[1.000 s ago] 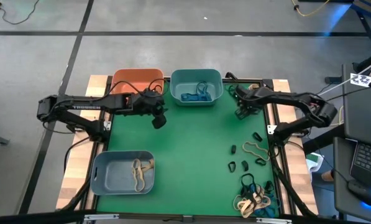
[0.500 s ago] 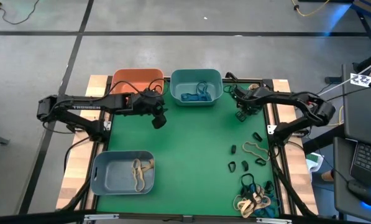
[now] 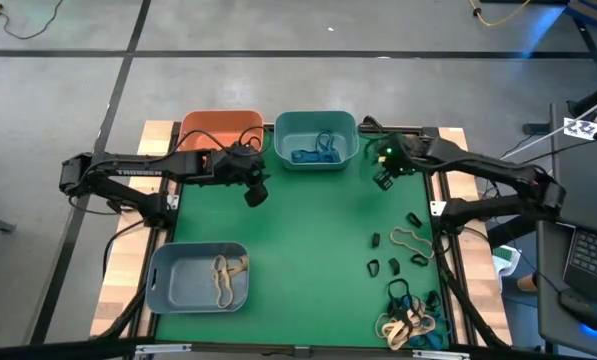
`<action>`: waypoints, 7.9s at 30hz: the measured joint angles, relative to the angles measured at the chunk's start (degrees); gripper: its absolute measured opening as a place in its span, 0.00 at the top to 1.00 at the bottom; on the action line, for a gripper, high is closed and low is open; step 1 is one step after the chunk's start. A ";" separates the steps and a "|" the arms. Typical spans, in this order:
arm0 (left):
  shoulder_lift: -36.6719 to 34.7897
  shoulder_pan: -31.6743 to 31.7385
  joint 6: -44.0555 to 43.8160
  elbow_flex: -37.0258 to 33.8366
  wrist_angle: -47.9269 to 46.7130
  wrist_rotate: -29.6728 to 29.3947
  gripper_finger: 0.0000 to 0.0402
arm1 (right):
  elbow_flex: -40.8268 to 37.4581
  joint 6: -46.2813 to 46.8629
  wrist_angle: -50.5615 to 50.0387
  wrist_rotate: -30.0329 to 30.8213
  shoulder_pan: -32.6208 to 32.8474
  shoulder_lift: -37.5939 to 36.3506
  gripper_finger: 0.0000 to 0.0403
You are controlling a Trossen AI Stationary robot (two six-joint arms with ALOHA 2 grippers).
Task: Sort rubber bands into baskets
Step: Put the blue rubber band into the green bin, then put the black rubber band into the orange bin
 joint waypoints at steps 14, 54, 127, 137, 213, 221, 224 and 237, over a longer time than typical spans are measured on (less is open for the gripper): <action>0.00 0.00 -0.09 0.00 0.49 0.00 0.63 | 3.42 -5.57 10.84 -0.04 2.82 -2.83 0.95; 0.00 -1.43 -0.17 0.00 3.47 0.02 0.63 | 6.59 -14.83 37.24 0.48 2.74 12.23 0.60; 0.00 -6.45 2.10 0.00 3.75 0.00 0.63 | -14.23 -12.96 30.53 -15.69 9.83 8.97 0.96; 0.02 -11.29 4.11 -3.09 15.26 0.07 0.63 | -10.49 -11.59 39.01 -16.77 20.38 7.20 0.95; 33.99 -12.41 5.51 -1.53 72.61 14.96 0.63 | -6.28 -17.88 62.45 -20.06 30.54 7.24 0.96; 33.99 -12.59 6.29 -1.53 72.58 14.99 0.85 | -6.28 -16.23 62.24 -20.11 30.54 7.27 0.96; 33.99 -12.59 8.11 -1.53 72.15 14.98 0.96 | -6.28 -13.89 62.18 -20.05 30.47 7.27 0.96; 29.66 -12.45 10.96 -1.58 60.21 14.89 0.98 | -0.57 -8.57 42.62 -22.46 30.49 2.39 0.65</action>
